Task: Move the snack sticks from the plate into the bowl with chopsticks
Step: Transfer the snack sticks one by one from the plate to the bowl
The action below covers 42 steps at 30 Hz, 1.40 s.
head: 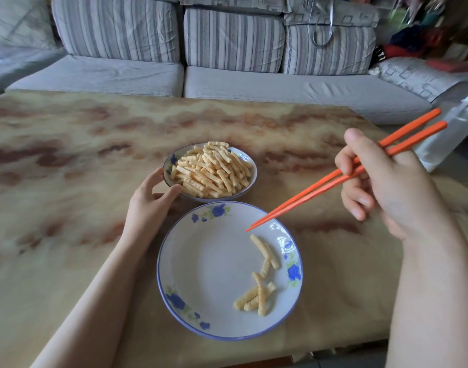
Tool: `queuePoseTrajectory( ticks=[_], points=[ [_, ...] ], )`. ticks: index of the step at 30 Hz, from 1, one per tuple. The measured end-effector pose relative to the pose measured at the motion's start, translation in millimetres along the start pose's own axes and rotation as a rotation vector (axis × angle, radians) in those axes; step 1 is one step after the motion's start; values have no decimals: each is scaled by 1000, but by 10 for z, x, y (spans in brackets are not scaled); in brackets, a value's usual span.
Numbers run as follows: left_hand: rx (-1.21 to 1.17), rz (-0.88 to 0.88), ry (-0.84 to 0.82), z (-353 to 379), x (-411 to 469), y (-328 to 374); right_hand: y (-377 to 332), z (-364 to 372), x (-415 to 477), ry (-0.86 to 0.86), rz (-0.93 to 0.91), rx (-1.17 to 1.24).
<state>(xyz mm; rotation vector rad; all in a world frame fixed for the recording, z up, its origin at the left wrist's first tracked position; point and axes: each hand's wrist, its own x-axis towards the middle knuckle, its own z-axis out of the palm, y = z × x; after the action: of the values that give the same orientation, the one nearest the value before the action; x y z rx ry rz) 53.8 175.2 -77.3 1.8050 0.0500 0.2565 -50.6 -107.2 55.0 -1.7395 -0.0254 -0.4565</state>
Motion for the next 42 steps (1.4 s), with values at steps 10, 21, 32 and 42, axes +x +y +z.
queuePoseTrajectory(
  ticks=[10, 21, 32, 42],
  points=[
    [-7, 2, 8, 10, -15, 23, 25, -51, -1, -54, 113, -130],
    [-10, -2, 11, 15, -30, 42, 43, 153, 77, 277, 34, 313],
    [1, -10, -3, 4, -56, 73, 239, 606, 199, 511, -9, 413],
    [-2, -40, -5, 8, -58, 90, 377, 795, 231, 413, 17, 363]
  ],
)
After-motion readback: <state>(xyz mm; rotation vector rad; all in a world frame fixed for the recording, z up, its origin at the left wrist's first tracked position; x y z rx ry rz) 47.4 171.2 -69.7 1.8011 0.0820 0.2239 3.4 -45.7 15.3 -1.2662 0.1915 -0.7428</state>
